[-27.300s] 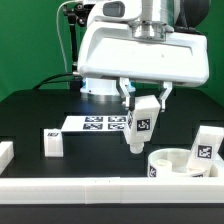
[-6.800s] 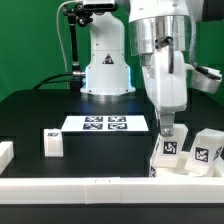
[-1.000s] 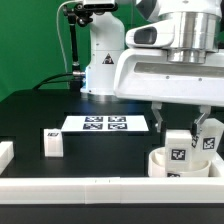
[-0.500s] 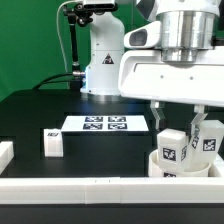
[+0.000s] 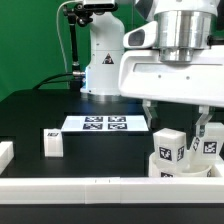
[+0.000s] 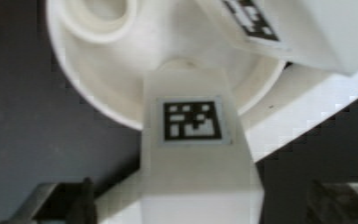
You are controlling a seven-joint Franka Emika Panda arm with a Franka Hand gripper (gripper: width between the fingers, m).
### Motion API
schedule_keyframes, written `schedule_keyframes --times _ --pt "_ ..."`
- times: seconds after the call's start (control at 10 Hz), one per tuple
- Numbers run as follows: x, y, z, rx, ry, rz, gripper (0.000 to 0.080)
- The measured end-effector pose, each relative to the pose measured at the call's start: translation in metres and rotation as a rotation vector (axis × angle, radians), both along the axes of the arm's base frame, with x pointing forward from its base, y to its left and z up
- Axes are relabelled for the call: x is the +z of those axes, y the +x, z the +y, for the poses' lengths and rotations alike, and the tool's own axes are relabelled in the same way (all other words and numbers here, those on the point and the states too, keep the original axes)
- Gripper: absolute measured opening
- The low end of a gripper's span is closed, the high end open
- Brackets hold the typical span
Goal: Assemble stool
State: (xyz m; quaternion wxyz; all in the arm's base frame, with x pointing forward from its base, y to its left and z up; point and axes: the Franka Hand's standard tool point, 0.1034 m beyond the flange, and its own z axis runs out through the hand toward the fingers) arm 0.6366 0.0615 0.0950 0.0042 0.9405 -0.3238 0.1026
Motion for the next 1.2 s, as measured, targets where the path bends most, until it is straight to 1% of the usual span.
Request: schedule_keyframes --times 0.1,0.2,0.3,0.4,0.5,0.6,0.9,1.0,1.1,1.2 --pt "0.007 -0.006 -0.01 0.063 -0.007 0.005 0.0622" --pt "0.017 -0.013 -0.027 0.114 -0.014 0.009 0.0644" --pt "0.028 -0.011 -0.054 0.163 -0.027 0.01 0.0644" --pt "0.027 -0.011 -0.072 0.153 -0.038 0.009 0.0648" --pt "0.025 -0.011 -0.064 0.155 -0.033 0.011 0.0648" --pt "0.025 -0.011 -0.061 0.162 -0.032 0.011 0.0648" --pt "0.024 -0.012 -0.062 0.162 -0.033 0.013 0.0648" --pt "0.023 -0.013 -0.065 0.196 -0.042 0.012 0.0648" --pt "0.018 -0.019 -0.078 0.294 -0.072 0.013 0.0648" --pt "0.014 -0.025 -0.095 0.434 -0.107 0.032 0.0648"
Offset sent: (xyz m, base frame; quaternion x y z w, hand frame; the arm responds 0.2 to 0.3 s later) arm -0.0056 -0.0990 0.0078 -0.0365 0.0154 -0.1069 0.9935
